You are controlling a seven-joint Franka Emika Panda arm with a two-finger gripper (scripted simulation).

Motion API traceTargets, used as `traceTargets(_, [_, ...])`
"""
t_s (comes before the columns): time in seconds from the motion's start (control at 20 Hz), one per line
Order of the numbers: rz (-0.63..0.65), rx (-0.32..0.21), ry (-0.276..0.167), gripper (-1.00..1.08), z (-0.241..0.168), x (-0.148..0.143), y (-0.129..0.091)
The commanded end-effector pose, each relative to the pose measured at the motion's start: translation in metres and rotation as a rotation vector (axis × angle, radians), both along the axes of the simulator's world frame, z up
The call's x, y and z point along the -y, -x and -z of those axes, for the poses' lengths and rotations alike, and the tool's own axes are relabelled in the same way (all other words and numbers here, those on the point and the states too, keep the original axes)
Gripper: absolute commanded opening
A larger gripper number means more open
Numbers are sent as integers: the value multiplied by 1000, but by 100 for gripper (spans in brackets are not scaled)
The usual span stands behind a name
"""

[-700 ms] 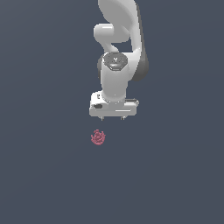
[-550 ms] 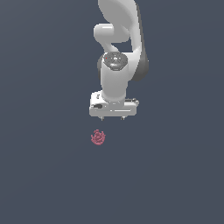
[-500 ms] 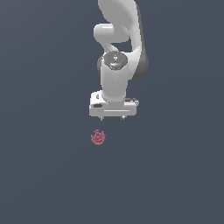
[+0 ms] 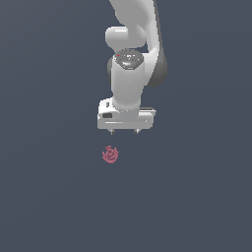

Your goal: Pick up the object and move it to a goal position.

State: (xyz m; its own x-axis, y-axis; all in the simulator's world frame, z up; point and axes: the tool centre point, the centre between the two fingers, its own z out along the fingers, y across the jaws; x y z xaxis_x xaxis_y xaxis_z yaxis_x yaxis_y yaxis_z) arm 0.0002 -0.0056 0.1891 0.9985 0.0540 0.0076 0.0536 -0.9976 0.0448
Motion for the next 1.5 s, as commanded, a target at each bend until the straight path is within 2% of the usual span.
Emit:
traceTargets(0.0, [13,-1,-2,100,3,2,-1])
traceTargets(0.3, [110,-1,-16,100,24,16,-8])
traceTargets(0.9, [409,0,-44,100,89,63,-24])
traceTargets(1.45, [445,-1,-45,100,104,69,-24])
